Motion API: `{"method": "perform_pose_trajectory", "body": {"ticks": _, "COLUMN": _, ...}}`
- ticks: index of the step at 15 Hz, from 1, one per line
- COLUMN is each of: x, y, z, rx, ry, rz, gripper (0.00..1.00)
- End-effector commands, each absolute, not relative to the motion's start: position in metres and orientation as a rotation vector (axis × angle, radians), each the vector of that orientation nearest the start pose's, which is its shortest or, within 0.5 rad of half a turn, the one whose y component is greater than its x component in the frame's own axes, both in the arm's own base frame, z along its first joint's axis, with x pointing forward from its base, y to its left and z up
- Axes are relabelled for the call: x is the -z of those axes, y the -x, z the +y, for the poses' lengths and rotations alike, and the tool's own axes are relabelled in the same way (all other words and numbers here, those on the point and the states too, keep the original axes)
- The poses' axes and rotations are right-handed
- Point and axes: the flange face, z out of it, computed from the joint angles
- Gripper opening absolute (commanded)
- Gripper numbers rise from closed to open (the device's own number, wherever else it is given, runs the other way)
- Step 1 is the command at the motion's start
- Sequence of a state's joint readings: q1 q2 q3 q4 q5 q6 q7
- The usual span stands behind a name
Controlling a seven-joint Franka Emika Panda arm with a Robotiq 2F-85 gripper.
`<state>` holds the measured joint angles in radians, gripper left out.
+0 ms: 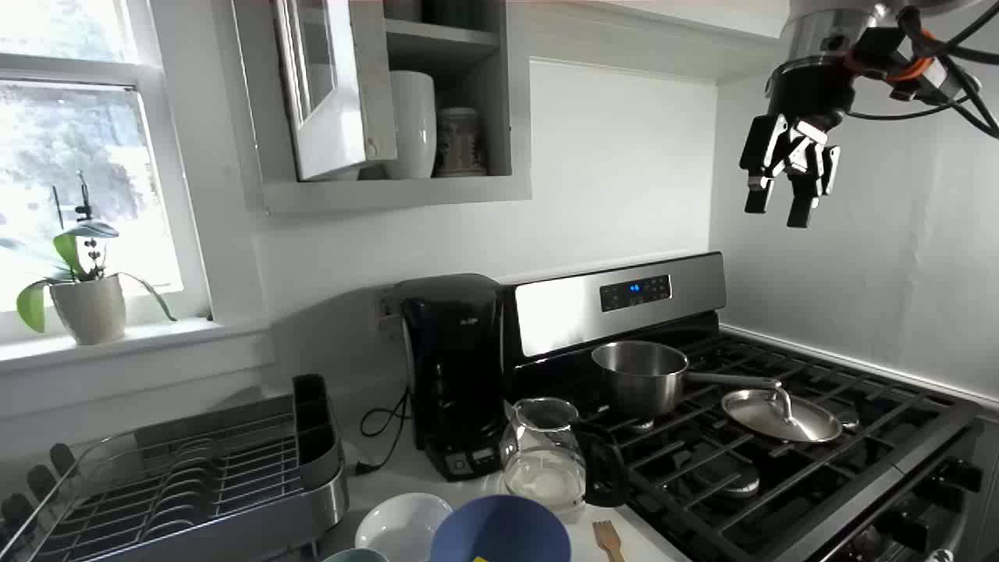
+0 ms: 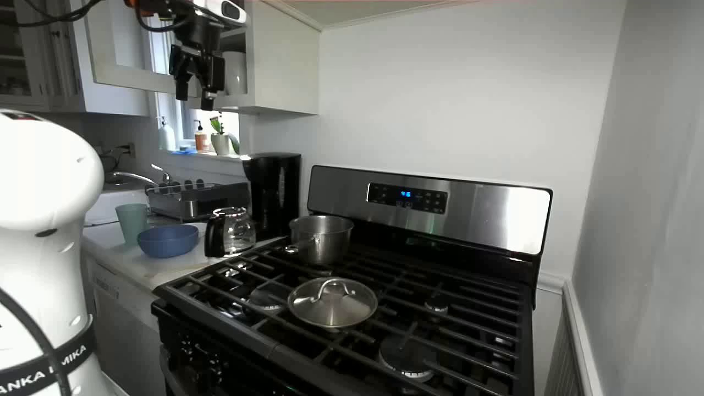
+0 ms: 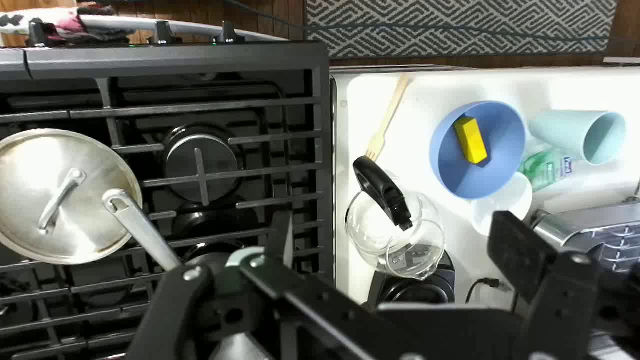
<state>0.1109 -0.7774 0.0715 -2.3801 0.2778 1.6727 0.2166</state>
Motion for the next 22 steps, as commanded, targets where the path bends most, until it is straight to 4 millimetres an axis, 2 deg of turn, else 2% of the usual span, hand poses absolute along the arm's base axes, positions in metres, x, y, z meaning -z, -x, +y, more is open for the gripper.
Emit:
{"method": "perform_pose_trajectory", "body": {"ticks": 1, "x": -0.588, "y": -0.309, "z": 0.090, "rx": 0.036, "ry": 2.904, "rz": 0.104, "gripper": 1.00}}
{"method": "perform_pose_trajectory", "body": {"ticks": 8, "x": -0.588, "y": -0.309, "z": 0.090, "rx": 0.037, "ry": 2.904, "rz": 0.104, "gripper": 1.00}}
{"method": "perform_pose_trajectory", "body": {"ticks": 9, "x": -0.585, "y": -0.307, "z": 0.097, "rx": 0.089, "ry": 2.964, "rz": 0.138, "gripper": 1.00}}
{"method": "perform_pose_trajectory", "body": {"ticks": 11, "x": -0.570, "y": -0.291, "z": 0.132, "rx": 0.049, "ry": 2.999, "rz": 0.195, "gripper": 1.00}}
{"method": "perform_pose_trajectory", "body": {"ticks": 12, "x": -0.560, "y": -0.281, "z": 0.153, "rx": -0.040, "ry": 3.016, "rz": 0.228, "gripper": 1.00}}
{"method": "perform_pose_trajectory", "body": {"ticks": 13, "x": -0.550, "y": -0.271, "z": 0.173, "rx": -0.036, "ry": 3.053, "rz": 0.255, "gripper": 1.00}}
{"method": "perform_pose_trajectory", "body": {"ticks": 15, "x": -0.532, "y": -0.253, "z": 0.212, "rx": -0.041, "ry": 3.105, "rz": 0.370, "gripper": 1.00}}
{"method": "perform_pose_trajectory", "body": {"ticks": 17, "x": -0.516, "y": -0.240, "z": 0.244, "rx": -0.041, "ry": 3.128, "rz": 0.562, "gripper": 1.00}}
{"method": "perform_pose_trajectory", "body": {"ticks": 18, "x": -0.508, "y": -0.235, "z": 0.256, "rx": -0.030, "ry": 3.125, "rz": 0.646, "gripper": 1.00}}
{"method": "perform_pose_trajectory", "body": {"ticks": 20, "x": -0.487, "y": -0.225, "z": 0.280, "rx": -0.023, "ry": 3.124, "rz": 0.640, "gripper": 1.00}}
{"method": "perform_pose_trajectory", "body": {"ticks": 22, "x": -0.464, "y": -0.220, "z": 0.297, "rx": -0.072, "ry": 3.102, "rz": 0.706, "gripper": 1.00}}
